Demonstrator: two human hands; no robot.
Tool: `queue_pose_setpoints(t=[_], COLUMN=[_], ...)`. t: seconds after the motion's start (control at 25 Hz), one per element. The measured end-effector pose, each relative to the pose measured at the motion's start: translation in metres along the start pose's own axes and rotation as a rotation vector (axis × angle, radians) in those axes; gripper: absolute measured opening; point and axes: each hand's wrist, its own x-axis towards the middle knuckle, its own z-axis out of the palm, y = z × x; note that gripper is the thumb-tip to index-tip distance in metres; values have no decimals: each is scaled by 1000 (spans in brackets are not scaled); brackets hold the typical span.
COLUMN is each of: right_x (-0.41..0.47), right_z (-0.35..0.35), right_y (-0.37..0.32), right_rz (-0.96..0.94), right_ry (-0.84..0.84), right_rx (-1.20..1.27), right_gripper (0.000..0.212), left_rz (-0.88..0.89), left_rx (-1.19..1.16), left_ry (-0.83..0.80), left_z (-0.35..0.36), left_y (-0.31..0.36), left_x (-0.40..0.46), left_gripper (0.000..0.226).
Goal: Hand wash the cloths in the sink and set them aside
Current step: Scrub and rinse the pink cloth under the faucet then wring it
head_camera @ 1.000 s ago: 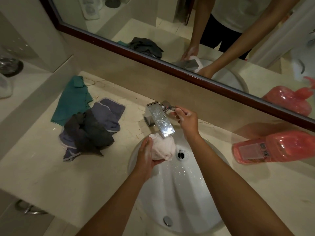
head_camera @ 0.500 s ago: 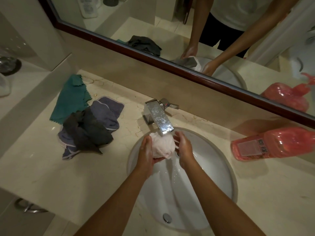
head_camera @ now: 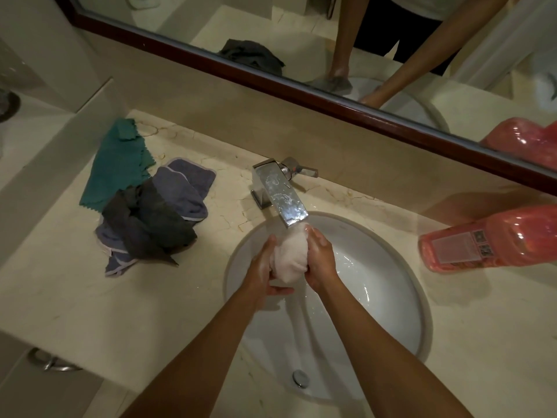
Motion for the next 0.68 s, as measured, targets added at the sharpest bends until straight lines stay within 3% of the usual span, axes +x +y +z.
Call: queue_pose_setpoints(t=[0.12,0.28,0.48,0.68], right_x=[5,10,5,0], right_z=[3,-4,-25,-33], right_y=[0,0,2,7], right_rz=[-36,-29,60,-48], right_ry=[-10,-3,84,-7], right_rx=[-82,-197,-133,-243], right_gripper=[23,23,8,22], left_rz=[34,340,607,513], left_rx=[57,236,48,58], left_ry=[22,172,243,225], left_z=[0,-4,-5,-3], left_y=[5,4,8,12], left_x=[7,15,14,19], left_gripper=[50,23,5,11])
